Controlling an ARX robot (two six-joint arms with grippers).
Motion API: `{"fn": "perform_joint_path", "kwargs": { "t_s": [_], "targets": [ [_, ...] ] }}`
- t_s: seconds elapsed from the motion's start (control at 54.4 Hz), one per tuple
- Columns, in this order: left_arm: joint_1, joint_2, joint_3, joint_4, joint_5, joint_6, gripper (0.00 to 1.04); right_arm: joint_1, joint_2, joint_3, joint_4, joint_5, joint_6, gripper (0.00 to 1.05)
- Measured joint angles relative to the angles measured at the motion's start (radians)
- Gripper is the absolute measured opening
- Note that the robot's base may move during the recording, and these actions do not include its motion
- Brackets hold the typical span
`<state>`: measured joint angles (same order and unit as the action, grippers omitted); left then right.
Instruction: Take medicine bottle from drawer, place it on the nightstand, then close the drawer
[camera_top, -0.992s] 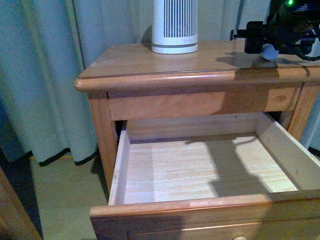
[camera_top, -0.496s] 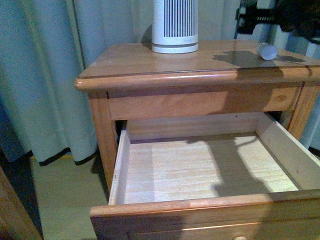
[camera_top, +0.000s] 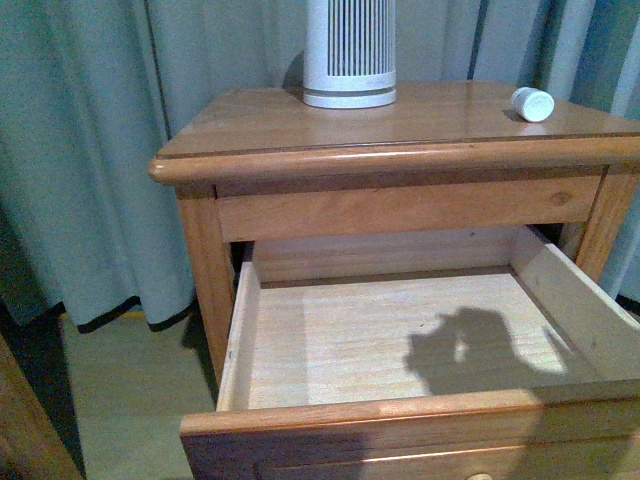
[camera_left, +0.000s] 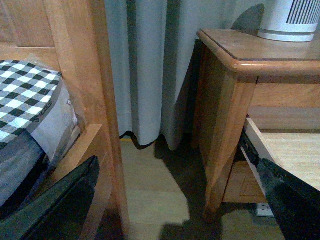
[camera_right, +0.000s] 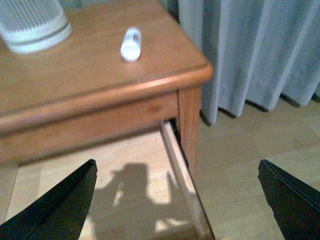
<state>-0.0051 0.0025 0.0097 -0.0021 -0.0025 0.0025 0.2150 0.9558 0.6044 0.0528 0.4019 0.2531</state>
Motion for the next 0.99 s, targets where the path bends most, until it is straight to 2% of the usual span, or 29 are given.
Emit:
{"fn": "perform_joint_path", "kwargs": {
  "t_s": [0.092, 0.22, 0.294, 0.386, 0.551, 0.79, 0.992],
  "targets": [
    [0.000, 0.000, 0.000, 0.000, 0.000, 0.000, 0.98, 0.098, -0.134, -0.134, -0.070, 0.064, 0.042, 0.98],
    [0.000, 0.000, 0.000, 0.000, 0.000, 0.000, 0.98, 0.217, -0.197, -0.266, -0.124, 0.098, 0.122, 0.98],
    [0.000, 0.000, 0.000, 0.000, 0.000, 0.000, 0.98, 0.254, -0.179, -0.319, -0.109, 0.103, 0.154, 0.98],
    [0.000, 0.000, 0.000, 0.000, 0.000, 0.000, 0.98, 0.290, -0.109, -0.381, -0.022, 0.102, 0.179, 0.98],
    [0.000, 0.000, 0.000, 0.000, 0.000, 0.000, 0.98, 0.276, 0.127, -0.437, 0.269, 0.077, 0.166, 0.98],
    [0.000, 0.000, 0.000, 0.000, 0.000, 0.000, 0.98, 0.234, 0.513, -0.398, 0.679, 0.042, 0.078, 0.98],
    [0.000, 0.000, 0.000, 0.000, 0.000, 0.000, 0.98, 0.172, 0.743, -0.291, 0.837, -0.005, 0.018, 0.98]
  ]
}}
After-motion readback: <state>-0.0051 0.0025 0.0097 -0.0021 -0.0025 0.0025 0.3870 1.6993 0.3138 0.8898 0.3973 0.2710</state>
